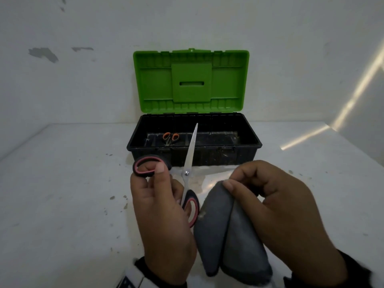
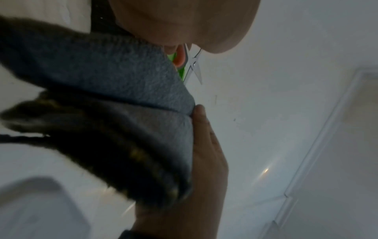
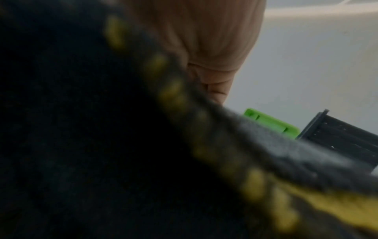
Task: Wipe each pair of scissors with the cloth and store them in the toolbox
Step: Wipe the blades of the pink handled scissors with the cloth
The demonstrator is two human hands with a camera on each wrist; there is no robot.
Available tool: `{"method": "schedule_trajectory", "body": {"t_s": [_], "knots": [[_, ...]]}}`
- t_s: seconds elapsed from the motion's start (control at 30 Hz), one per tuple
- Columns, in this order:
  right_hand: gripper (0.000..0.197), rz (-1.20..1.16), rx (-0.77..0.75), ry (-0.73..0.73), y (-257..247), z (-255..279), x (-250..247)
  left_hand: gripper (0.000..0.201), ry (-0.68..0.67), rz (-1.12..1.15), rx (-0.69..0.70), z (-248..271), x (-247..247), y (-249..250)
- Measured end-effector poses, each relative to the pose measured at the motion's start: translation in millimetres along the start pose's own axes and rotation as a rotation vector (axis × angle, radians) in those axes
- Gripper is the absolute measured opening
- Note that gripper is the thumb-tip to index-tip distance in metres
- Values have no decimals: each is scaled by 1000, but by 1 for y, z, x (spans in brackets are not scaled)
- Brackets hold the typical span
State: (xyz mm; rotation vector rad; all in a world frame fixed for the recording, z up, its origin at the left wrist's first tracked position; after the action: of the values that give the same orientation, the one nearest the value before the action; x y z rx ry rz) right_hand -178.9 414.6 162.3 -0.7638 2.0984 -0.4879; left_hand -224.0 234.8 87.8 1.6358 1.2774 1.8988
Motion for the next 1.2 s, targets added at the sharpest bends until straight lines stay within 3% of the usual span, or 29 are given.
{"method": "schedule_trajectory", "body": {"t_s": [0.3, 0.47, 0.57, 0.67, 0.8, 0.87, 1.2], "knots": [[13, 100, 34, 230, -3, -5, 4, 17, 37, -71, 76, 11, 1, 5], [9, 255, -11, 246, -4, -3, 15, 23, 34, -95, 101, 13, 5, 6], [27, 241, -36, 233, -17, 3, 20, 11, 23, -77, 125, 13, 5, 7], [45, 219, -55, 201, -27, 8, 25, 12, -1, -60, 163, 12, 7, 10], [39, 228, -17, 192, -20, 9, 30, 20, -9, -83, 167, 12, 5, 7], [36, 227, -13, 223, -19, 10, 30, 14, 13, -61, 161, 13, 5, 9], [30, 155, -105, 224, -16, 11, 12, 18, 52, -34, 104, 10, 2, 14]]}}
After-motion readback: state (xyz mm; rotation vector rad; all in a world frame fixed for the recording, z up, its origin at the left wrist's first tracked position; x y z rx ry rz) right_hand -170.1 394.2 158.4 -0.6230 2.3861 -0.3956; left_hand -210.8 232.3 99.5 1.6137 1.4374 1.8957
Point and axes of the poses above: each hand's wrist, its own z-axis away from the middle knuckle, its own x-axis out of the palm, y = z × x, the point moved 9 cm from there along -z, towards the middle knuckle, and after that the axes turned 8 degrees about z, right-handed, at the moved point
